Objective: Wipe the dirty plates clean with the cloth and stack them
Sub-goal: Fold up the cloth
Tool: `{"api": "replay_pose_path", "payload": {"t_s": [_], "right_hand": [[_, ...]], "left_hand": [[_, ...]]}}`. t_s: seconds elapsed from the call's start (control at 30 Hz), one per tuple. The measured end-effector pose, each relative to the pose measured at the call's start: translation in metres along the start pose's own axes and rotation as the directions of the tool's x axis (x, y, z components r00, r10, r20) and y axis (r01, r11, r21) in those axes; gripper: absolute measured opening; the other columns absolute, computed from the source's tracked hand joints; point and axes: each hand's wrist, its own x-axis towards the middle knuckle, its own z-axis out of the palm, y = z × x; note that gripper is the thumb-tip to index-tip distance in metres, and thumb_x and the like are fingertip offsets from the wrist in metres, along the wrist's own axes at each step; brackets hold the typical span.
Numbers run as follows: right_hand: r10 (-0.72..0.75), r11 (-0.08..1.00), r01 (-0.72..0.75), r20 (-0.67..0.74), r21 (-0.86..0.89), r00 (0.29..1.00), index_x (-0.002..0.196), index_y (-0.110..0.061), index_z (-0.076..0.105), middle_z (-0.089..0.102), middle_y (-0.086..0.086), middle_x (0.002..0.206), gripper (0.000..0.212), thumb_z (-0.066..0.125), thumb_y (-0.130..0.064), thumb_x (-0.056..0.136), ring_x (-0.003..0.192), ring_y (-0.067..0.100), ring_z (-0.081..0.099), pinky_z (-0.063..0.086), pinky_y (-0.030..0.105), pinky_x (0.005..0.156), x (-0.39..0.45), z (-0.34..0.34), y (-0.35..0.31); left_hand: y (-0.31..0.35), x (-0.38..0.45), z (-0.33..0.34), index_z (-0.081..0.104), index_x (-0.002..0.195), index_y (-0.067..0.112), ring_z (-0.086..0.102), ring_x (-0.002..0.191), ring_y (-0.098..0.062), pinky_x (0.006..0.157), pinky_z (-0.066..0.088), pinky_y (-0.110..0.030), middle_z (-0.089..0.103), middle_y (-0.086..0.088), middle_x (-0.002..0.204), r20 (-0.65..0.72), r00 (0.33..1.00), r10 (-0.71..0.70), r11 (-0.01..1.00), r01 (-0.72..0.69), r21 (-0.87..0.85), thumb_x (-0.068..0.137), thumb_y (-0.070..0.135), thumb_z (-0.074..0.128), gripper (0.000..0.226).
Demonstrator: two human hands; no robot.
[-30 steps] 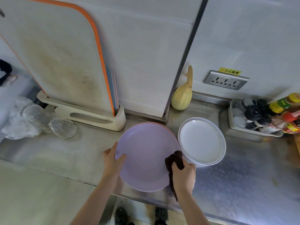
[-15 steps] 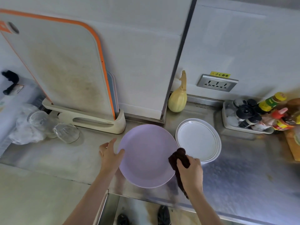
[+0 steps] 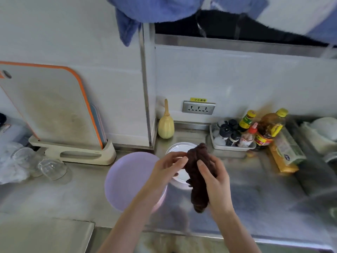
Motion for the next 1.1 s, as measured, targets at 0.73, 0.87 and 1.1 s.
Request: {"api": "replay_pose_path", "payload": {"t_s": [0.73,0.87,1.1], "right_hand": [[-0.228,0.97,0.15,-0.5,-0.192,0.835,0.087,-0.022,0.064,0.065,0.007,0.097,0.006,0.064,-0.017,0.084,0.085,0.015,0.06,0.049,0.024,0.073,-0.122,-0.24,-0.055],[-0.263,0.96,0.14,-0.617,-0.241,0.742,0.089,-0.016,0.053,0.063,0.024,0.087,0.01,0.053,-0.007,0.094,0.064,0.023,0.058,0.049,0.039,0.053,-0.138,-0.292,-0.063],[-0.257,0.959,0.077,-0.722,-0.273,0.642,0.083,-0.027,0.056,0.067,0.013,0.082,0.017,0.057,-0.013,0.092,0.067,0.02,0.055,0.042,0.035,0.062,-0.152,-0.41,-0.083]], "left_hand": [[0.006,-0.005,0.242,0.052,0.084,0.036,0.053,0.08,0.006,0.076,0.038,-0.005,0.057,0.018,0.08,0.817,0.516,0.257,0.717,-0.668,0.197,0.087,0.019,0.063,0.02],[0.0,-0.007,0.309,0.059,0.091,0.027,0.053,0.071,0.005,0.067,0.037,-0.005,0.053,0.015,0.074,0.876,0.417,0.243,0.577,-0.788,0.215,0.085,0.028,0.064,0.008],[-0.013,0.01,0.437,0.064,0.088,0.018,0.062,0.076,0.003,0.072,0.049,-0.012,0.068,0.004,0.083,0.937,0.279,-0.21,0.789,-0.518,0.331,0.07,0.019,0.079,0.023]]}}
